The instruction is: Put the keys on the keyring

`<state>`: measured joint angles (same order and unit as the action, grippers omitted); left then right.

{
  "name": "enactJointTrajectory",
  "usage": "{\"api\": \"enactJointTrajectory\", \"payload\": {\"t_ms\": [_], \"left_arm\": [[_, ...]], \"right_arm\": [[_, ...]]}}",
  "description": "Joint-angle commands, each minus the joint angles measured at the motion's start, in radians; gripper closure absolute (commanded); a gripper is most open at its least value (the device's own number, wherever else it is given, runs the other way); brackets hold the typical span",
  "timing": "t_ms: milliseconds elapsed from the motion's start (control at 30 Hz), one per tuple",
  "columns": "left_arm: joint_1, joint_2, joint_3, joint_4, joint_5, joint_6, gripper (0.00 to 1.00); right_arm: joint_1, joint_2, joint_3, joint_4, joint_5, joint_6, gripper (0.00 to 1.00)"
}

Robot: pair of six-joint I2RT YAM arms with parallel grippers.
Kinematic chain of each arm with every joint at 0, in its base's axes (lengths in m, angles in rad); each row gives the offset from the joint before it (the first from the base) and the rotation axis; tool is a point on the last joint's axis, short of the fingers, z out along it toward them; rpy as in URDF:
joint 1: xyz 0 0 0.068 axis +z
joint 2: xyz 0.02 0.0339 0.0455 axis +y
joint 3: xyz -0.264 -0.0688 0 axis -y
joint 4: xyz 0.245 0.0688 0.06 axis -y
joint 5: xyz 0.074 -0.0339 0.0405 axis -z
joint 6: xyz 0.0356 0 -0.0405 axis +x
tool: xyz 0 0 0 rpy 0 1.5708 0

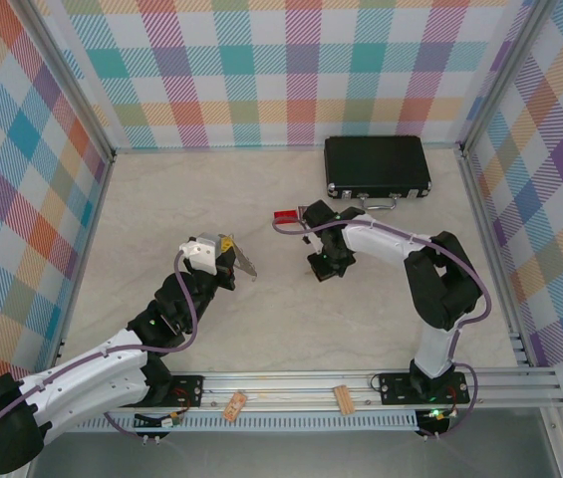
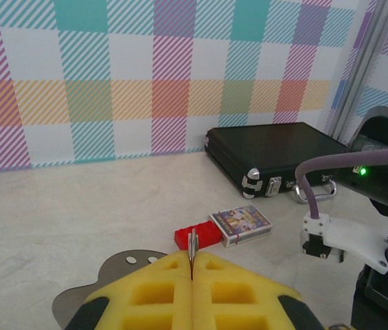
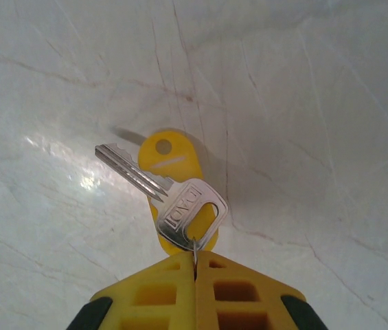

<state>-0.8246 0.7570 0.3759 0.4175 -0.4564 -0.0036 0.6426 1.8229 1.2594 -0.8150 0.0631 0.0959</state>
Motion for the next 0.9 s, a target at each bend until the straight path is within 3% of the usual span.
{"api": "enactJointTrajectory", "payload": {"t_ms": [0,400,867], "left_arm": [[-0.008,-0.013,-0.005,0.038,-0.001,0.004,1.0],[-0.008,-0.013,-0.006,0.037,-0.004,0.004,1.0],[-0.007,-0.022,-0.006,0.035,-0.003,0.004,1.0]], "right_arm": [[0.0,0.024,0.035,-0.12,0.011,-0.004,1.0],[0.003,0.063,0.023,-0.149,-0.062,-0.018,1.0],[0.026,0.155,0.055,-0.279,0.078,-0.014,1.0]]}}
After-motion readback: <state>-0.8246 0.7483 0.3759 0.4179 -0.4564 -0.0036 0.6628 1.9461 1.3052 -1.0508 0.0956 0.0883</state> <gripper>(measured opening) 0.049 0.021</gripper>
